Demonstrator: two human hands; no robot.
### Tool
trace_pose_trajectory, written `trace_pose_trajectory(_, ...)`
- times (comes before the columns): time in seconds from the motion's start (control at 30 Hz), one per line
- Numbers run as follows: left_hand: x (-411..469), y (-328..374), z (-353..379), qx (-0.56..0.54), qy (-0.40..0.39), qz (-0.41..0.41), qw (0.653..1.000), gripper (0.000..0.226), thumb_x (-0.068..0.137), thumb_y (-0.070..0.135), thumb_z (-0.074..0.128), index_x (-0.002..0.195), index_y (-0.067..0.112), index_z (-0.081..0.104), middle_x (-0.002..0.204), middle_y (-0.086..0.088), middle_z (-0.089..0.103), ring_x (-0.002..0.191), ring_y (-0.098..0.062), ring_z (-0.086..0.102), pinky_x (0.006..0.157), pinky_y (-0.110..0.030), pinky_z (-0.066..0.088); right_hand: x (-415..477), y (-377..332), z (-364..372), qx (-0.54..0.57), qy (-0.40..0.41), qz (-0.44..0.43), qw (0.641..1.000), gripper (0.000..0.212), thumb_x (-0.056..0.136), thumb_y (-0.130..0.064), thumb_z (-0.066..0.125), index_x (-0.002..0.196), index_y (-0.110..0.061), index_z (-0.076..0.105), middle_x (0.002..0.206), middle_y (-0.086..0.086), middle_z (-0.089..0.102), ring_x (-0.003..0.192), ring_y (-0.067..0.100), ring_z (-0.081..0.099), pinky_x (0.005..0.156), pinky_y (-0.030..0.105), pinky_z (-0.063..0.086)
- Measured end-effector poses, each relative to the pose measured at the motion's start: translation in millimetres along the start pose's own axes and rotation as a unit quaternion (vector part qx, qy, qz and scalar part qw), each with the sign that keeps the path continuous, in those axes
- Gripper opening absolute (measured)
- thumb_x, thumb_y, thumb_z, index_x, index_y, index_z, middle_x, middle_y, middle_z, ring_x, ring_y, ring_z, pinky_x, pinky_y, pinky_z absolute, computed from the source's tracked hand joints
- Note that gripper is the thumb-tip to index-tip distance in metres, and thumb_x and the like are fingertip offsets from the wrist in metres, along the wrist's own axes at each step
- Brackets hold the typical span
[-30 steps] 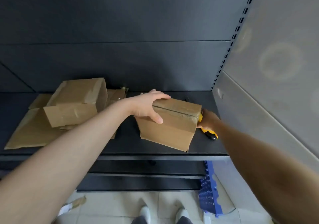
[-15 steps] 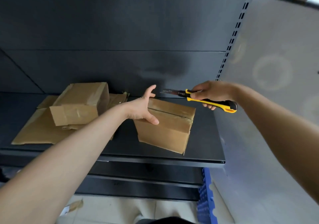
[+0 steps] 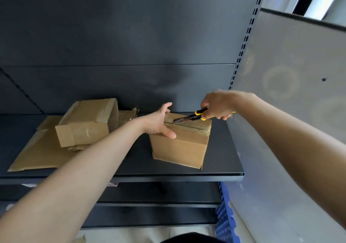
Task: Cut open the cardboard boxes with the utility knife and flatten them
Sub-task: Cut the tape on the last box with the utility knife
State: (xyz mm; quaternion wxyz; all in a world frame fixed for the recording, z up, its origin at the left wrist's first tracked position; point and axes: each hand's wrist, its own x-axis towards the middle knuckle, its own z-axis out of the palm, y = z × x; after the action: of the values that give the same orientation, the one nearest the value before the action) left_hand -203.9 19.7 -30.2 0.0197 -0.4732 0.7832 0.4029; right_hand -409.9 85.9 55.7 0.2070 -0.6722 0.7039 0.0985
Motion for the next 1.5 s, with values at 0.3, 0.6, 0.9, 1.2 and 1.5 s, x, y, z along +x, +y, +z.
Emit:
trace_pose_trajectory(0.3,3.9,-1.6,-0.9,0.031,-0.006,0.015,0.999,0.115,0.073,0.03,0.081,0.151,0.03,-0.003,0.158,0.003,0.013,0.141,-0.023,0.023,0.112,-0.038,0.028,-9.0,-24.8,-3.9,-0.038,-0.003,0.038,0.999,0.024,0.082,-0.027,0.056,0.095,-0.011,0.068,0.069,0.007,0.061,0.05,0.022,0.057,0.053,0.024,0.05)
trace_pose_trajectory(0.6,8.1,-3.2,-2.7,0.071,-0.015,0.026,0.997,0.094,0.075,0.036,0.078,0.146,0.022,0.019,0.149,0.0,0.019,0.133,-0.021,0.031,0.109,-0.039,0.035,-10.3,-52.4,-14.6,-0.135,0.0,0.075,0.988,0.019,0.086,-0.023,0.059,0.073,-0.011,0.052,0.069,0.005,0.056,0.051,0.02,0.055,0.062,0.028,0.048)
trace_pose_trajectory(0.9,8.9,2.6,-4.1,0.132,-0.008,0.01,0.991,0.089,0.078,0.041,0.075,0.146,0.025,0.02,0.149,0.001,0.023,0.136,-0.032,0.027,0.104,-0.048,0.039,-23.9,-21.5,1.2,-0.162,-0.026,0.141,0.976,0.021,0.09,-0.026,0.061,0.079,-0.009,0.054,0.069,0.003,0.049,0.053,0.017,0.05,0.061,0.026,0.046)
trace_pose_trajectory(1.2,9.1,15.6,-5.3,0.174,-0.037,-0.008,0.984,0.091,0.081,0.036,0.073,0.15,0.024,0.015,0.154,-0.002,0.017,0.139,-0.025,0.026,0.111,-0.043,0.032,-62.3,57.2,1.4,-0.173,-0.007,0.27,0.947,0.021,0.083,-0.024,0.063,0.068,-0.012,0.056,0.061,0.002,0.055,0.056,0.02,0.055,0.06,0.024,0.045)
trace_pose_trajectory(1.5,0.8,43.3,11.1,0.215,0.083,-0.112,0.967,0.1,0.082,0.062,0.058,0.151,0.01,0.009,0.154,-0.018,0.012,0.139,-0.04,0.023,0.107,-0.044,0.032,-23.4,77.0,47.3,0.283,0.119,0.206,0.929,0.026,0.088,-0.032,0.062,0.077,-0.008,0.057,0.064,0.008,0.063,0.056,0.022,0.058,0.067,0.029,0.047)
